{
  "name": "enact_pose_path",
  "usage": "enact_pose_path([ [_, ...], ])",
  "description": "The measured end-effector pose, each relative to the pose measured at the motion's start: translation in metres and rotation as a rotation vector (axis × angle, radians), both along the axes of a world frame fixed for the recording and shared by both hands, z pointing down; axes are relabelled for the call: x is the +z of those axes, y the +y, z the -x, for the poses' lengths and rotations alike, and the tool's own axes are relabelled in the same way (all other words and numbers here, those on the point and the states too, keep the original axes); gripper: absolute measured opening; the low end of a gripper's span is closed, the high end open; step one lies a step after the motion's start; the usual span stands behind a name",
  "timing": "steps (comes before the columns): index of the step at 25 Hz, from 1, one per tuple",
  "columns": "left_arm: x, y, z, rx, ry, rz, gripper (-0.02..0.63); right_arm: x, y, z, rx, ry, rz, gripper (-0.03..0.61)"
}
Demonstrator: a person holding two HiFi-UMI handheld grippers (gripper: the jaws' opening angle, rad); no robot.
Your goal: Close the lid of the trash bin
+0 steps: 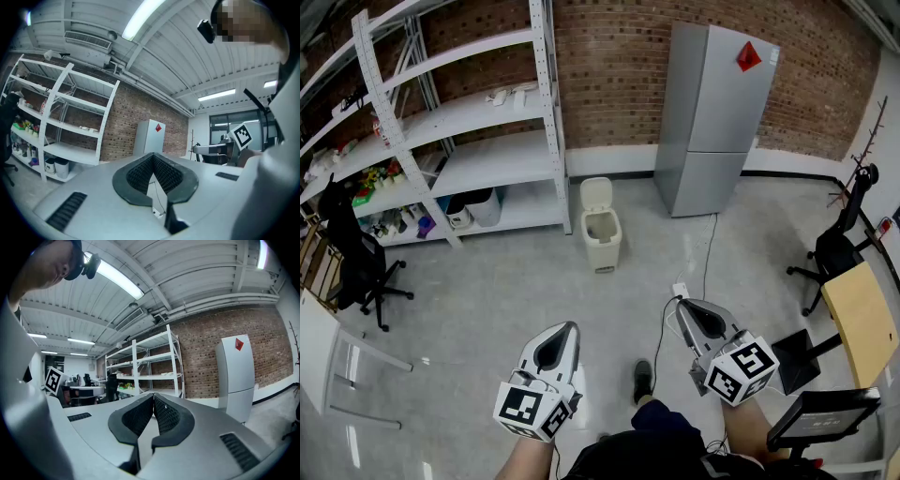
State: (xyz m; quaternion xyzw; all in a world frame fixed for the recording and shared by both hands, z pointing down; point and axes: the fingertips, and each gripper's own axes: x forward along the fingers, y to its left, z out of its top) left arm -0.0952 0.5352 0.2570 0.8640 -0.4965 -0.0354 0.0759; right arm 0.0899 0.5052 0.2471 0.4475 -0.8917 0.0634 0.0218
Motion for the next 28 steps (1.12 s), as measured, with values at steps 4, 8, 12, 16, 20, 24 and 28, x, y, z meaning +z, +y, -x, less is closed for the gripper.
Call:
enact_pose_path([
  [4, 0.000, -0.069, -0.013, -0.021, 0.011, 0.006, -0.002, 0.005, -0.072, -0.015, -0.008, -0.003, 0.009, 0.008],
  [8, -0.007, -0.148, -0.030, -0.035, -0.003, 0.000, -0.002, 0.002, -0.153, -0.031, -0.037, -0.005, 0.016, 0.008],
  [12, -0.010, -0.223, -0.042, -0.066, 0.014, 0.011, -0.002, -0.003, -0.231, -0.046, -0.068, 0.001, 0.012, 0.008],
  [16, -0.012, -0.281, -0.051, -0.099, 0.013, 0.024, -0.002, -0.005, -0.294, -0.051, -0.114, -0.003, 0.009, 0.008],
  [20, -0.010, -0.326, -0.055, -0.109, -0.003, 0.057, -0.002, 0.003, -0.346, -0.051, -0.133, -0.019, 0.042, 0.008],
  [24, 0.002, -0.376, -0.051, -0.101, 0.000, 0.079, -0.002, 0.018, -0.394, -0.044, -0.130, -0.020, 0.065, 0.008],
  [28, 0.017, -0.429, -0.041, -0.070, 0.018, 0.072, -0.002, 0.035, -0.442, -0.035, -0.092, -0.005, 0.084, 0.008],
])
